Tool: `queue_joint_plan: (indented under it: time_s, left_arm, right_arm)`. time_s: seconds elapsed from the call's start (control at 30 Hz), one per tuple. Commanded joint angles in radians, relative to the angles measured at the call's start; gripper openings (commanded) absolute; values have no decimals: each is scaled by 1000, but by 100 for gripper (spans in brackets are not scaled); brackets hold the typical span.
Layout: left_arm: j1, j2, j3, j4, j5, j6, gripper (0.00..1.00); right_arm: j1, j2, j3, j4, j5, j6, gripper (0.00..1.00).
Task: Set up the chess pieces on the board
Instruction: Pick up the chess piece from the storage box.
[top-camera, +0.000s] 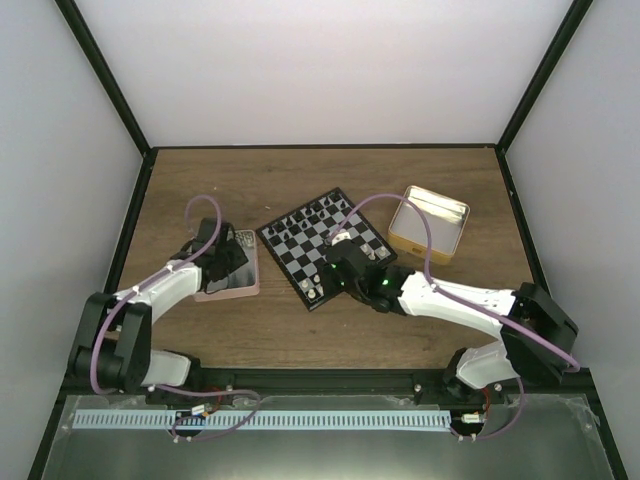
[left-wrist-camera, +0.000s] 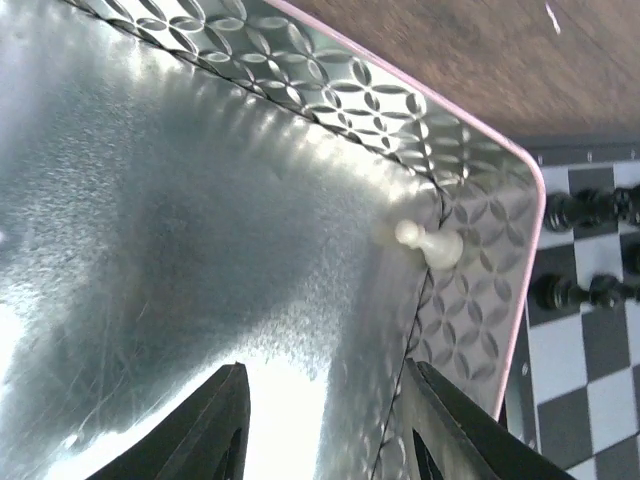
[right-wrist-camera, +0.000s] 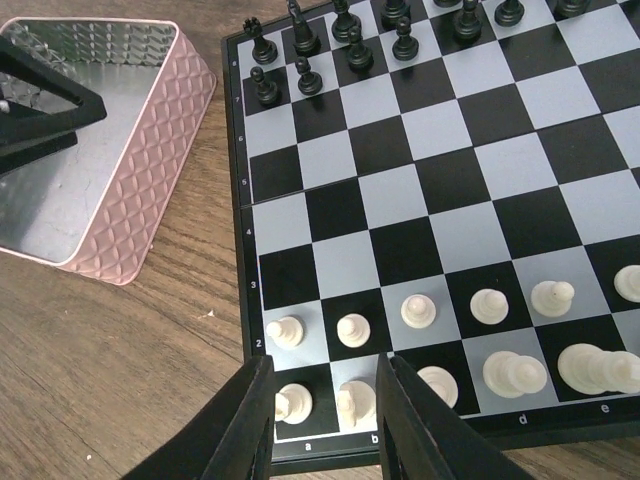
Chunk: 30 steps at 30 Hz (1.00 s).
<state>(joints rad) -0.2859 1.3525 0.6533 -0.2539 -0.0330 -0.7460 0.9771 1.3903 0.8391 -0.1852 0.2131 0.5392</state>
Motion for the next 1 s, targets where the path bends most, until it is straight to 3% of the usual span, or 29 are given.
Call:
queue_joint_plan:
  time_s: [0.0, 0.2, 0.37, 0.97]
  left_arm:
    - [51, 40, -17, 163, 114, -138, 45]
    - [85, 127, -61, 356, 169, -343, 46]
    - [87, 192, -57, 400, 143, -447, 40]
    - [88, 309, -80, 559, 170, -619, 30]
  right_arm:
    - [6, -29, 28, -11, 18, 21, 29]
    - [6, -52, 17, -11, 20, 28, 29]
    - [5, -66, 9, -17, 23, 42, 29]
    - [6, -94, -6, -28, 43, 48, 29]
